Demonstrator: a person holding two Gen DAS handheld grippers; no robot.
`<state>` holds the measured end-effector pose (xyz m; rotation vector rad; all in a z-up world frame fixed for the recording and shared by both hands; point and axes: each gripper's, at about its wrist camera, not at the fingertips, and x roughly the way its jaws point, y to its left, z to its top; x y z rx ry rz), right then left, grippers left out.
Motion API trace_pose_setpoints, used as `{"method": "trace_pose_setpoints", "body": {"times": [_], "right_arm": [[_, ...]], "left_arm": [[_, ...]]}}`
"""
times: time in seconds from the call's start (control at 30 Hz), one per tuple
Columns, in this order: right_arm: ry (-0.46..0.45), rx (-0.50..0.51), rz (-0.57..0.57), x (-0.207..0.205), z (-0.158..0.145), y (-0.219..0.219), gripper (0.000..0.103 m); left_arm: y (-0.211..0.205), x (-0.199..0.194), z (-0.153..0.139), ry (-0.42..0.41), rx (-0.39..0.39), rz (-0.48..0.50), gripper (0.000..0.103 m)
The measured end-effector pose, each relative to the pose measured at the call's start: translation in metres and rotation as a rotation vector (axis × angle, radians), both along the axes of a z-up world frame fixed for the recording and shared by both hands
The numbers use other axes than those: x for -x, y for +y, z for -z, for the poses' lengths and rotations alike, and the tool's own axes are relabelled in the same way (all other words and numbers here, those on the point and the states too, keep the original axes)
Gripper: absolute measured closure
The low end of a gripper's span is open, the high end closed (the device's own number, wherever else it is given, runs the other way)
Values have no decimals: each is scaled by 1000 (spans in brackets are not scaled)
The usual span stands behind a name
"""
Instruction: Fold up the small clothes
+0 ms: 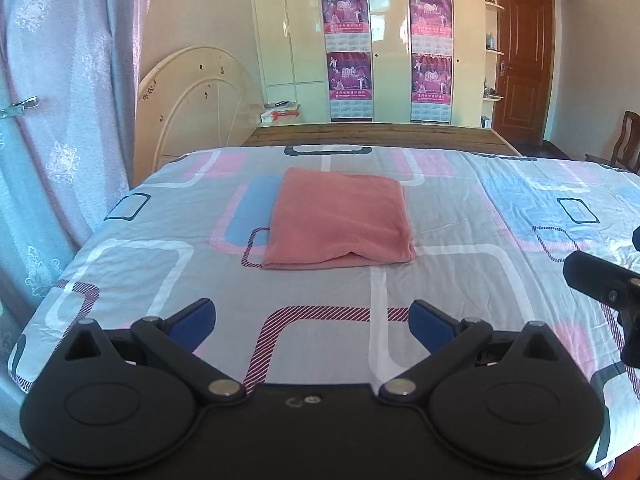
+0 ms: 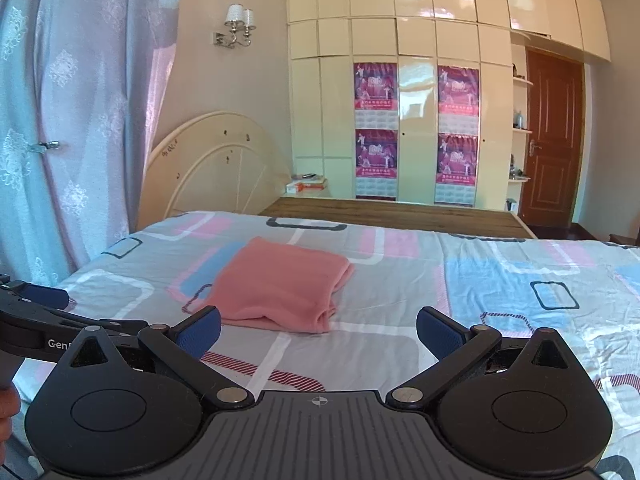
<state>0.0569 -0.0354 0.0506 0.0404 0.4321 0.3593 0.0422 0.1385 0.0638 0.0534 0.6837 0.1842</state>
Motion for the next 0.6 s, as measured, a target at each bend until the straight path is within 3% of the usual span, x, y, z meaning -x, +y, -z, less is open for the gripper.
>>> {"method": "trace_pose_setpoints", "body": {"times": [0.6], "right_arm": [[-15, -21, -42, 10, -5, 6, 0]], "left_arm": [[8, 16, -2, -7, -3, -30, 1]]}}
